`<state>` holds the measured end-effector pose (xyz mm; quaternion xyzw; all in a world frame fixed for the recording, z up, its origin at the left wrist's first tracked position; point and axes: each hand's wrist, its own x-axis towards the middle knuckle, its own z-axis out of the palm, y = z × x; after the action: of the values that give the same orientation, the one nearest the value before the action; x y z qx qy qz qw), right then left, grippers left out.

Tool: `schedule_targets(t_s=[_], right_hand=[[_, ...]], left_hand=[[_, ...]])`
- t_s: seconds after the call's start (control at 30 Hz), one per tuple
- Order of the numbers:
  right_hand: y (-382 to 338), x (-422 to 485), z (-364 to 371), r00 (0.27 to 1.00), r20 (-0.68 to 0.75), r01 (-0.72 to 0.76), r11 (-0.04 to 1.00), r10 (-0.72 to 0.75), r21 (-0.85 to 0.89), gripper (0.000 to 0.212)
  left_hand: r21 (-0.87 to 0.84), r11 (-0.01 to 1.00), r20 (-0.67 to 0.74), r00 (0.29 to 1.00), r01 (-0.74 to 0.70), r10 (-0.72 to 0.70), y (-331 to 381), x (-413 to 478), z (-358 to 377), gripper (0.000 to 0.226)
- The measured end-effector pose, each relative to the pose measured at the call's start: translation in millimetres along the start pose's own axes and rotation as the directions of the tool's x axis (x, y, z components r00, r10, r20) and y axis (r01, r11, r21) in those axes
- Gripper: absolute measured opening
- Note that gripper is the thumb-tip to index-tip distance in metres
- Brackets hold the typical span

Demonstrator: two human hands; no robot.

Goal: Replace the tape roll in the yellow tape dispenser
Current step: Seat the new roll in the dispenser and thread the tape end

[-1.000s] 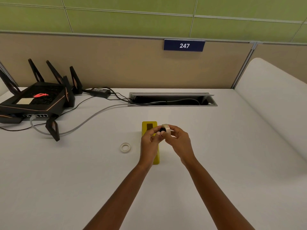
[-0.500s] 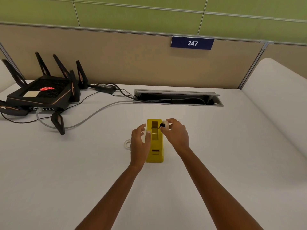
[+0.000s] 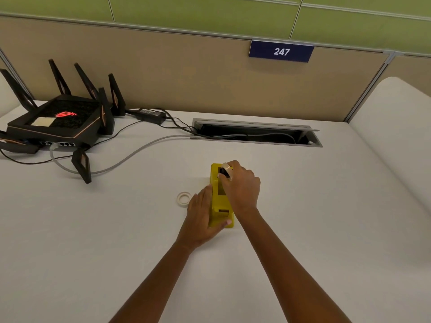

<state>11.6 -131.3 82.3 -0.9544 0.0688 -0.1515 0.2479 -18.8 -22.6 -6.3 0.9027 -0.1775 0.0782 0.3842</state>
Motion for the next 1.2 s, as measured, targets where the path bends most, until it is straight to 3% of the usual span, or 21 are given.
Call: schedule_targets(t_s=[0.13, 0.33, 0.53, 0.6, 0.7, 0.77, 0.97, 1.13, 1.2], right_hand=[[-1, -1, 4, 1.0, 0.002, -0.029, 0.998, 0.029, 0.053, 0.033], [-6, 0, 8, 0.988, 0.038, -0.156, 0.961, 0.151, 0.226, 0.032], [0, 5, 4, 0.975, 0.078, -0.221, 0.929, 0.207, 0.296, 0.028], [2, 5, 3, 0.974, 0.081, -0.225, 0.923, 0.211, 0.311, 0.024], [5, 5, 2, 0.973, 0.078, -0.232, 0.92, 0.219, 0.315, 0.021], [6, 4, 3, 0.973, 0.079, -0.231, 0.921, 0.217, 0.314, 0.021], [4, 3, -1, 0.968, 0.11, -0.251, 0.891, 0.226, 0.377, 0.019], [8, 4, -7, 0.959, 0.146, -0.283, 0.849, 0.243, 0.447, 0.021], [11, 5, -10, 0.948, 0.164, -0.318, 0.814, 0.272, 0.485, 0.025]], left_hand=[[0.011, 0.999, -0.021, 0.999, -0.034, 0.034, 0, 2, 2, 0.091], [-0.01, 1.0, -0.027, 0.999, -0.024, 0.023, -4, 2, 4, 0.098], [-0.062, 0.997, -0.027, 0.998, -0.05, 0.048, -5, 0, 2, 0.084], [-0.18, 0.984, -0.074, 0.997, -0.016, 0.002, -4, 0, 0, 0.078], [-0.288, 0.956, -0.264, 0.956, 0.051, -0.13, 5, 10, -6, 0.05], [-0.253, 0.966, -0.316, 0.938, 0.059, -0.14, 14, 27, -12, 0.043], [0.111, 0.992, -0.065, 0.996, 0.06, -0.053, 28, 69, -21, 0.039], [0.168, 0.985, -0.099, 0.995, 0.045, -0.029, 30, 71, -20, 0.031], [0.099, 0.993, -0.114, 0.992, 0.066, -0.055, 31, 68, -22, 0.033]])
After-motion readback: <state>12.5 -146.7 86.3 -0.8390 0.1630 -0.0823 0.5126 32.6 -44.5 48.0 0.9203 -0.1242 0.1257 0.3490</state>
